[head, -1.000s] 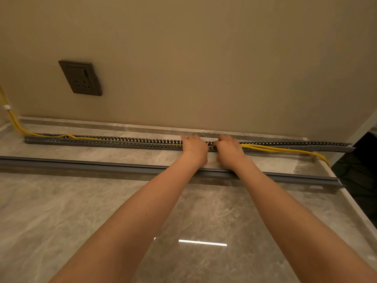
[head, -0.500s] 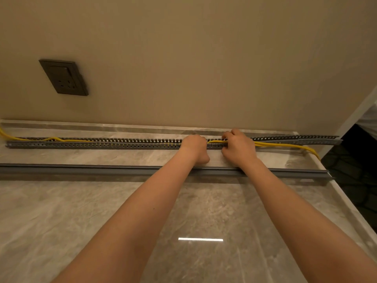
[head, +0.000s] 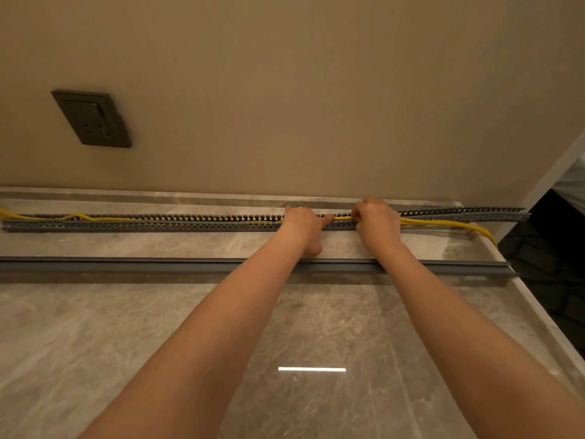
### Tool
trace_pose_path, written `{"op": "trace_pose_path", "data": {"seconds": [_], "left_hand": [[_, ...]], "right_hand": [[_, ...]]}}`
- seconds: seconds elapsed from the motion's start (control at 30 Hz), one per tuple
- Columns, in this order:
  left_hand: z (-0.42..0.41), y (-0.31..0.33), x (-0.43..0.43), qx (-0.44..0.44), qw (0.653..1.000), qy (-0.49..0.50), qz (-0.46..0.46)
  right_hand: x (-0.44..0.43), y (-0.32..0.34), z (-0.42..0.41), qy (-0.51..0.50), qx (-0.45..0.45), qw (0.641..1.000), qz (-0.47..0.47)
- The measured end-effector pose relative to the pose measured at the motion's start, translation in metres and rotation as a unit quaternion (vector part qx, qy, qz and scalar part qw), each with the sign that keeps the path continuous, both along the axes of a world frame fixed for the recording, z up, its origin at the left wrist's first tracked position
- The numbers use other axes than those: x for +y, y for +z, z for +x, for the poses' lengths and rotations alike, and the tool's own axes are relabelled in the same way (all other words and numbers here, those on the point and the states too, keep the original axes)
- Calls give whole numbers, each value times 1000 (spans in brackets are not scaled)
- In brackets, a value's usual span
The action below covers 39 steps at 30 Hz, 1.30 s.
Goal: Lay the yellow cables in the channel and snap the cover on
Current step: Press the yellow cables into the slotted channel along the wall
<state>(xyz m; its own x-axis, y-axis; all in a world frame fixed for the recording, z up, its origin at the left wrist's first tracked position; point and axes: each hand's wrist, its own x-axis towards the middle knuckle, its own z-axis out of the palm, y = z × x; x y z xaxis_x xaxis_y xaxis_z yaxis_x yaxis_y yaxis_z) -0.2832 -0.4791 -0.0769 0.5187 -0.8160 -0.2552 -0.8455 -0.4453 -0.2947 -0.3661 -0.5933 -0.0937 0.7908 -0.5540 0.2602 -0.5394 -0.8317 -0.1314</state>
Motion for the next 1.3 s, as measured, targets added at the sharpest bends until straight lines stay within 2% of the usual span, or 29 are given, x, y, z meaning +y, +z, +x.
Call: {"op": "trace_pose_path", "data": {"seconds": [0.13, 0.23, 0.53, 0.73, 0.83, 0.93, 1.03, 1.1, 1.2, 1.23, 1.3], "left_hand": [[-2, -1, 0, -13, 999, -29, -6], [-2, 2, -3, -16, 999, -36, 2], [-11, 4, -12, 27, 998, 50, 18], [-12, 0, -19, 99, 992, 66, -53], [-14, 3, -22, 75, 994, 42, -61], [-24, 3, -28, 42, 997, 7, -66], [-26, 8, -38, 73, 995, -21, -70], [-26, 10, -42, 87, 994, -32, -59], [-28, 12, -45, 72, 996, -41, -36], [-29, 13, -46, 65, 996, -47, -32], [-29, 16, -49, 58, 996, -58, -31]], "right_hand": [[4, -8, -5, 0, -17, 1000, -5], [5, -11, -7, 23, 23, 999, -23], [12, -7, -8, 30, 109, 993, -36], [14, 8, -6, 33, 148, 988, -16], [11, 13, -5, 40, 154, 987, -11], [8, 11, -5, 34, 121, 992, 20], [1, 6, -4, 23, 94, 992, 82], [-7, 4, -5, 18, 64, 985, 156], [-21, 6, -12, 27, -26, 957, 287], [-26, 6, -15, 25, -63, 951, 302], [-37, 4, -22, -8, -107, 960, 260]]}}
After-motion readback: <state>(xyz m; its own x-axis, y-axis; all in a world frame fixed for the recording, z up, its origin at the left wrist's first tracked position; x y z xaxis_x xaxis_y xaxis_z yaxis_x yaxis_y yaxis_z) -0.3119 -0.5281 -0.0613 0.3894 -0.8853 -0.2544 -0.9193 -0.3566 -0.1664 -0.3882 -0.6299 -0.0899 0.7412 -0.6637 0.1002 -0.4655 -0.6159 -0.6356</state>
